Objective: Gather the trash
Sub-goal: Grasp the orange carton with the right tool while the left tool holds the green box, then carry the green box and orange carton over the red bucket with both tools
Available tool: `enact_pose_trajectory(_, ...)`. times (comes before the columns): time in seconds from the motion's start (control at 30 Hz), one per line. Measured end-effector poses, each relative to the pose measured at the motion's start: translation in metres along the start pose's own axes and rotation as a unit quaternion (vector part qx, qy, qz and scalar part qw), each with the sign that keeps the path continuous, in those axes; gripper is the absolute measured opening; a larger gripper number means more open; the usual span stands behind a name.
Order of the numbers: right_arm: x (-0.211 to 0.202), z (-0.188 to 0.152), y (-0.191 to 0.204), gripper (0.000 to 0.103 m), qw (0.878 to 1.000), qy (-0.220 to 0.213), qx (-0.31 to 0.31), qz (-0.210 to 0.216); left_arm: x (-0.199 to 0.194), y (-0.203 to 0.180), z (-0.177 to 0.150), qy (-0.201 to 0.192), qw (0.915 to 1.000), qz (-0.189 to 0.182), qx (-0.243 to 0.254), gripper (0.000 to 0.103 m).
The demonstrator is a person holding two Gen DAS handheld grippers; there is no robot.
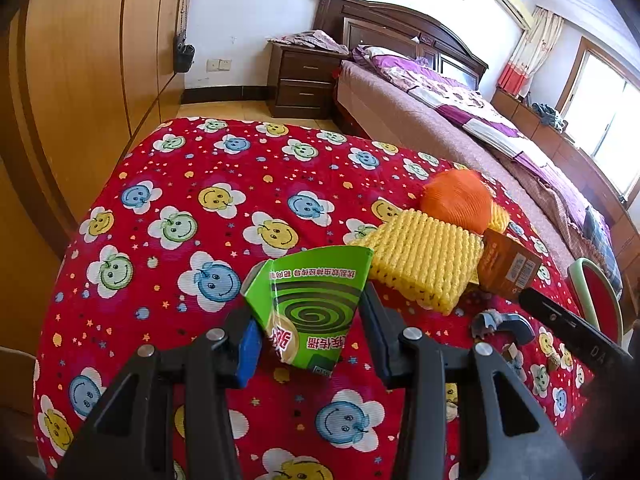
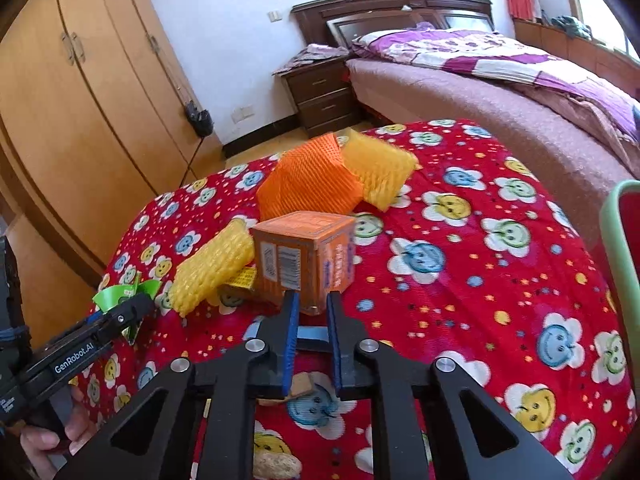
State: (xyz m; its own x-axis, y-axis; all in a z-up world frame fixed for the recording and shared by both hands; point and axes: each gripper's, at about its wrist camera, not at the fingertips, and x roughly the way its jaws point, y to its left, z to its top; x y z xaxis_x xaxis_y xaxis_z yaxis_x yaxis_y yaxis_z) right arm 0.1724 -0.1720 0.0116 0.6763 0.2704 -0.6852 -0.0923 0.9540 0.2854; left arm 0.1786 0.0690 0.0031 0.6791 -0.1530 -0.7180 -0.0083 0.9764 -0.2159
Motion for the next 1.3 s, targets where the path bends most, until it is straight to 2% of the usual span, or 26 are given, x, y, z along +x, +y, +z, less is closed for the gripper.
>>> enact_pose_trajectory(0.17, -0.007, 0.001, -0.008, 0.015, 1.0, -0.004, 0.011, -0.002, 0.0, -0.001, -0.001, 0.001, 1.0, -0.002, 0.002, 0.046)
enact_pose_trajectory(0.2, -0.009, 0.001, -0.007, 0.019, 1.0, -0.005, 0.009, -0.002, -0.001, -0.001, -0.001, 0.001, 1.0, -0.002, 0.001, 0.046)
enact_pose_trajectory(0.23, -0.01, 0.002, -0.005, 0.03, 1.0, -0.006, 0.008, 0.0, -0.001, -0.001, 0.0, 0.0, 1.0, -0.002, 0.001, 0.046)
enact_pose_trajectory(0.27, -0.011, 0.002, -0.004, 0.036, 1.0, -0.009, 0.008, 0.002, -0.001, 0.0, 0.0, 0.0, 1.0, -0.002, 0.001, 0.046)
enact_pose_trajectory(0.3, -0.012, 0.003, -0.002, 0.048, 1.0, -0.01, 0.006, 0.005, -0.001, 0.0, 0.0, 0.0, 1.0, -0.003, 0.001, 0.046)
enact_pose_trajectory(0.5, 0.001, 0.012, 0.024, 0.066, 0.999, -0.009, -0.047, 0.001, -0.001, 0.001, 0.001, 0.0, 1.0, -0.003, 0.0, 0.046)
enact_pose_trajectory(0.7, 0.028, 0.019, 0.034, 0.066, 0.998, 0.003, -0.066, -0.008, -0.002, 0.001, -0.001, 0.001, 1.0, -0.005, 0.0, 0.046)
enact_pose_trajectory(0.87, 0.039, 0.022, 0.019, 0.066, 0.999, 0.011, -0.03, -0.004, -0.002, 0.001, -0.002, 0.0, 1.0, -0.006, -0.001, 0.046)
enact_pose_trajectory(0.9, 0.04, 0.021, 0.016, 0.065, 1.0, 0.012, -0.023, -0.003, -0.002, 0.001, -0.002, 0.0, 1.0, -0.006, 0.0, 0.046)
enact_pose_trajectory(0.97, 0.039, 0.019, 0.01, 0.051, 1.0, 0.014, -0.012, -0.002, -0.002, 0.001, -0.003, 0.0, 1.0, -0.007, 0.001, 0.046)
enact_pose_trajectory(1.13, 0.027, 0.018, 0.004, 0.049, 1.0, 0.001, 0.007, 0.007, -0.005, -0.002, -0.002, -0.005, 0.9999, -0.009, 0.003, 0.046)
enact_pose_trajectory(1.3, -0.003, 0.018, 0.003, 0.049, 0.999, -0.033, 0.01, 0.013, -0.016, -0.002, -0.001, -0.016, 0.9998, -0.009, -0.001, 0.046)
